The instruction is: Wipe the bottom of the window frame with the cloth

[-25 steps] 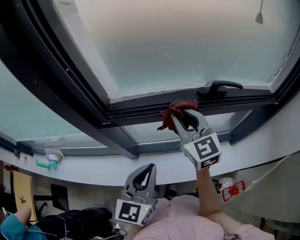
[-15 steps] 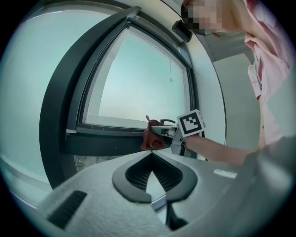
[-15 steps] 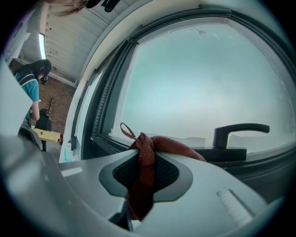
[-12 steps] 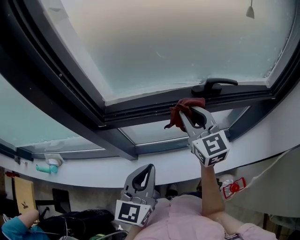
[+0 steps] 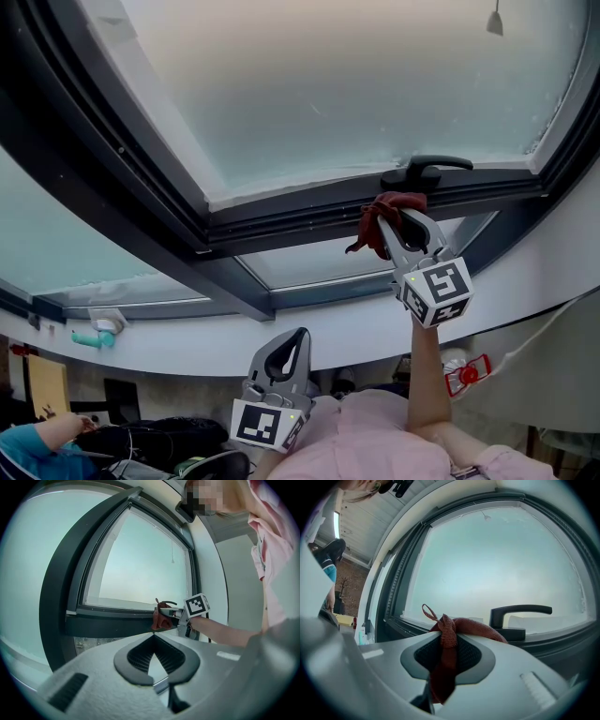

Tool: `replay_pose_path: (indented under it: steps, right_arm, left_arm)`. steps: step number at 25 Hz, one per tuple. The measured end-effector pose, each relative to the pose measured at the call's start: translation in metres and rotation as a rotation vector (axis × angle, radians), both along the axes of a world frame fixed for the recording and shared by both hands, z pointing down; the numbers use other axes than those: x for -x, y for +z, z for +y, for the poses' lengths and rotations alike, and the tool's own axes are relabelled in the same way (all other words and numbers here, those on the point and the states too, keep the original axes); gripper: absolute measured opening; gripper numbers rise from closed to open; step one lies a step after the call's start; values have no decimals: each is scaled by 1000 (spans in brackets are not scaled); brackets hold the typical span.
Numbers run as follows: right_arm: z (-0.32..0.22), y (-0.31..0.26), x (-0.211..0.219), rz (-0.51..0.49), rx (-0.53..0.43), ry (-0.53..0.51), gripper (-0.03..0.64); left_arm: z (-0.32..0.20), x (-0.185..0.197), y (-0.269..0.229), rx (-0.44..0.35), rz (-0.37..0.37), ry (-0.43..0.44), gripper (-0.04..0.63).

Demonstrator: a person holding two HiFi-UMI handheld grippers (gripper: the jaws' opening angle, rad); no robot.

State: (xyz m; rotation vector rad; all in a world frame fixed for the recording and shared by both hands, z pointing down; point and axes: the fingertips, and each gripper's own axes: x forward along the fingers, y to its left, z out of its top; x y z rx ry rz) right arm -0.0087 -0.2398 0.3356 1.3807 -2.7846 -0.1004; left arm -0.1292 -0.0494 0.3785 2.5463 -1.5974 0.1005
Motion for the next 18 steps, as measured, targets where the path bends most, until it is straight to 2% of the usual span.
replay_pose_path:
  steps: [12, 18]
  right_arm:
    - [-8, 0, -33, -7, 3, 88, 75]
    - [-12, 0, -44, 26, -4, 132, 77]
  left_arm:
    - [2, 4, 0, -1, 7, -7, -3]
    - [3, 8, -2, -11, 12, -21, -3]
